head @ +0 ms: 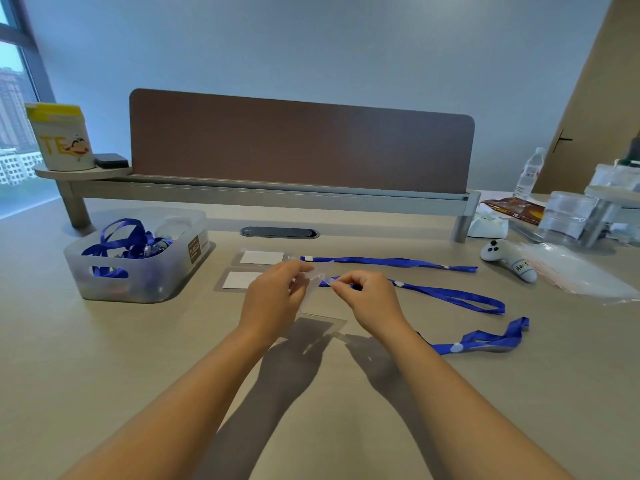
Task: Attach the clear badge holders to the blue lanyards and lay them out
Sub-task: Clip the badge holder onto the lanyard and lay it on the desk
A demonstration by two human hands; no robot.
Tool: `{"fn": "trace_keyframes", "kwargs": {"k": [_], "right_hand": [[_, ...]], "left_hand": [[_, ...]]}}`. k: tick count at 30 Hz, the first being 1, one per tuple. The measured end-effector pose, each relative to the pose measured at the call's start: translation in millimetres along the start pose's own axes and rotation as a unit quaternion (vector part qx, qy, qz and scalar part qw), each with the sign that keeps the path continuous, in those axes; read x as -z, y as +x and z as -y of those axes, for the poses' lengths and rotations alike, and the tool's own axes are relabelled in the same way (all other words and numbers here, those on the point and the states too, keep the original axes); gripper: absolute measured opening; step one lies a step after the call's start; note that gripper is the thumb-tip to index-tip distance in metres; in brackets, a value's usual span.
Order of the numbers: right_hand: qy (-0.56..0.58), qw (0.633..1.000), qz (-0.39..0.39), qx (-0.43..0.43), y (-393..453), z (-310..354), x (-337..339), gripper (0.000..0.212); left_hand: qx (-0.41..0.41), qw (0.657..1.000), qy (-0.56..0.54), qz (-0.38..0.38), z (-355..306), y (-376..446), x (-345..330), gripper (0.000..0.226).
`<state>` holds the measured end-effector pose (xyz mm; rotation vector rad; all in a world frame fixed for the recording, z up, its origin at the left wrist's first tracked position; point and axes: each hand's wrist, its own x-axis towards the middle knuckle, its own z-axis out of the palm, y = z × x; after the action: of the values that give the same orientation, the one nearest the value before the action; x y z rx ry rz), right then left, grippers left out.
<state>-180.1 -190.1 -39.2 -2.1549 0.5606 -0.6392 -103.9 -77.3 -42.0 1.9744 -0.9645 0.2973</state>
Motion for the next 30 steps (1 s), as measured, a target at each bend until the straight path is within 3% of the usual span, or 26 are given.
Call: {"fn": "trace_keyframes", "kwargs": {"k": [8, 24, 30], "right_hand": [[0.087, 0.996, 0.012, -0.014, 0.4, 3.7, -1.4, 0.021], [0.139, 0.984, 0.09, -0.059, 1.8, 10.8, -1.3, 0.019], [0.206, 0.967, 0.095, -0.118, 2.9, 15.6, -0.5, 0.03]], "left_hand": [[-0.007, 1.0, -0.01, 0.018, 1.4, -0.2, 0.5, 0.025], [0.038, 0.994, -0.092, 0.047, 3.8, 5.1, -4.4, 0.029], [-0.038, 0.998, 0.01, 0.044, 9.8, 4.5, -2.3, 0.035]]}}
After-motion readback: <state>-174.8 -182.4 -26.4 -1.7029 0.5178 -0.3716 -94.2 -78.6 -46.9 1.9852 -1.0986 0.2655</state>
